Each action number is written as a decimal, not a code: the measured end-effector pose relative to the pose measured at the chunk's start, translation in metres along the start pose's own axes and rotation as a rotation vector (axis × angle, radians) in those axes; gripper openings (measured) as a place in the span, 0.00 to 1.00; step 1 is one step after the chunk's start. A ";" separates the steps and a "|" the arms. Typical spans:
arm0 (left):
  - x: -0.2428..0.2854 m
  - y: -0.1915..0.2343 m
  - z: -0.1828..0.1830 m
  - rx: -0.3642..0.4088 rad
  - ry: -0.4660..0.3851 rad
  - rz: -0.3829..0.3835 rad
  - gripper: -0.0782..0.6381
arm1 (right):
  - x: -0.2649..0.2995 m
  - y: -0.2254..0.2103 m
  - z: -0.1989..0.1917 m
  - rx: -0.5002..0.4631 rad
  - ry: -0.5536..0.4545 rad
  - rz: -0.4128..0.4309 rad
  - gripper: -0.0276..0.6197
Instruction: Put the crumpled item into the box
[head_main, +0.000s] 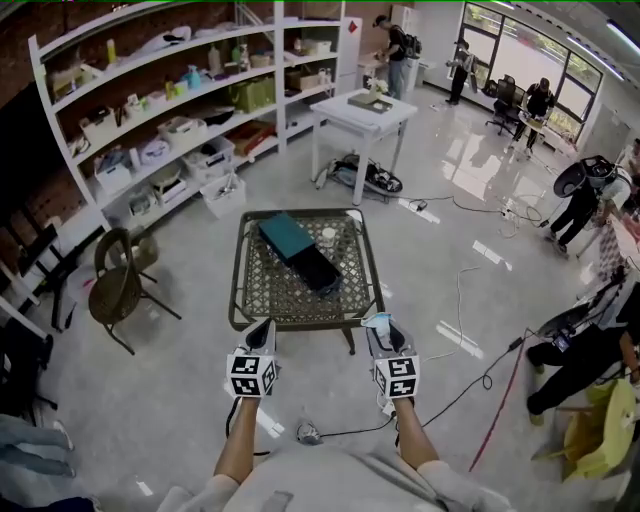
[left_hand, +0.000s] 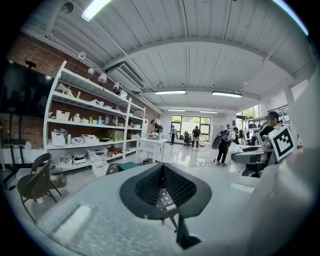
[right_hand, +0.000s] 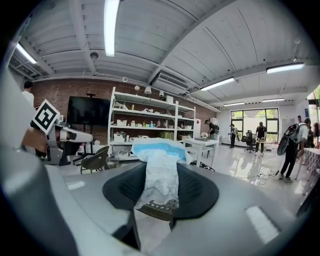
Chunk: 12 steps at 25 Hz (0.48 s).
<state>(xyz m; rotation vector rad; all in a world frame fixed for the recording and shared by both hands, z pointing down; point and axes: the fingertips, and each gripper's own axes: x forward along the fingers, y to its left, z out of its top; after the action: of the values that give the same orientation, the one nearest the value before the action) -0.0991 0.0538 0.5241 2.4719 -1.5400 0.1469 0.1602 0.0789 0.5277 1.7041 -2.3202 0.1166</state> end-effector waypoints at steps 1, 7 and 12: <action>0.009 0.009 0.004 -0.001 -0.002 -0.005 0.12 | 0.012 0.000 0.003 0.001 0.000 -0.004 0.29; 0.054 0.042 0.014 0.002 -0.007 -0.034 0.12 | 0.059 -0.001 0.007 0.001 0.012 -0.024 0.29; 0.072 0.059 0.014 0.005 0.004 -0.057 0.12 | 0.084 0.000 0.006 0.015 0.022 -0.042 0.29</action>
<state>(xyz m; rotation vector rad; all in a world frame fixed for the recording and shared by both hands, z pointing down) -0.1202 -0.0376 0.5328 2.5147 -1.4673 0.1457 0.1356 -0.0001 0.5432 1.7491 -2.2714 0.1451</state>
